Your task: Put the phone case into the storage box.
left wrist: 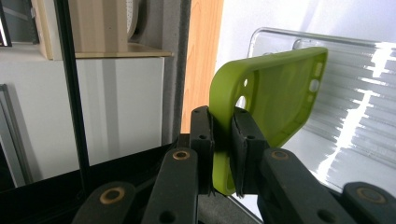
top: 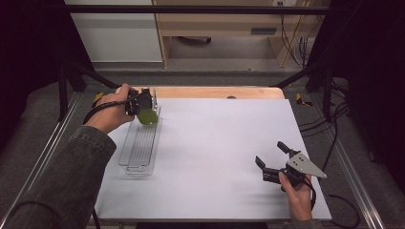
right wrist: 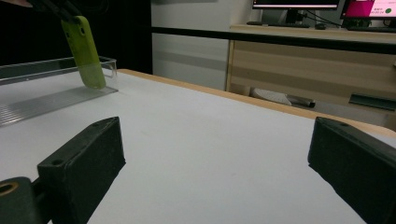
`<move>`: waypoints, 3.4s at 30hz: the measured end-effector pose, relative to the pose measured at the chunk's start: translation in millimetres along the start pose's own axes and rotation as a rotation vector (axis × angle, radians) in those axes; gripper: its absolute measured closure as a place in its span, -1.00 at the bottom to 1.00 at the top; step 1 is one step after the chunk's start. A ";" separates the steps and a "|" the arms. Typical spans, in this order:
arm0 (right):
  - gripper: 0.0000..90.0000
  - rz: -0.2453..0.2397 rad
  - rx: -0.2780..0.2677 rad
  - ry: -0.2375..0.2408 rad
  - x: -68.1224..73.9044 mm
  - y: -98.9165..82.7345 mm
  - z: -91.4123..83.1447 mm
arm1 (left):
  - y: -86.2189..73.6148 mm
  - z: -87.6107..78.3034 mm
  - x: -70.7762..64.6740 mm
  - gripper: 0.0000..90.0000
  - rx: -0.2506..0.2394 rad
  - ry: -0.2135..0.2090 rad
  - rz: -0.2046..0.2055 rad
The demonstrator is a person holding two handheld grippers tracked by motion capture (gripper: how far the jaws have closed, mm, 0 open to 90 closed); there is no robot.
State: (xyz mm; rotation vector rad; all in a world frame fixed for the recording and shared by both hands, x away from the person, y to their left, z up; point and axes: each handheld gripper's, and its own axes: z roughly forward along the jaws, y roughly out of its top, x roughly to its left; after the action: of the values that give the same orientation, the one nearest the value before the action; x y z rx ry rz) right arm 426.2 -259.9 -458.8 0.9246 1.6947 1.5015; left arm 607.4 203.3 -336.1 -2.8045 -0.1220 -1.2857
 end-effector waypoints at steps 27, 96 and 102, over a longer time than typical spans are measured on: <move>-0.92 -0.002 0.014 0.003 0.7 -2.2 1.9 | 3.1 8.8 5.0 0.74 -0.030 0.002 0.025; -0.92 -0.006 0.021 -0.004 2.1 -3.2 2.4 | -4.1 0.0 -9.8 -0.66 -0.299 -0.060 -0.538; -0.92 -0.005 0.020 -0.004 1.9 -3.1 2.1 | -1.4 -1.1 -14.1 -0.70 -0.314 -0.065 -0.569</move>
State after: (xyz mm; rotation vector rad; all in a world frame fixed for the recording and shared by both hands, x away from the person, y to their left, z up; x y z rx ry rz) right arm 426.9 -257.4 -462.2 0.9330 1.7108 1.4806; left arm 597.3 203.8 -346.1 -3.2160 -0.8446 -1.4060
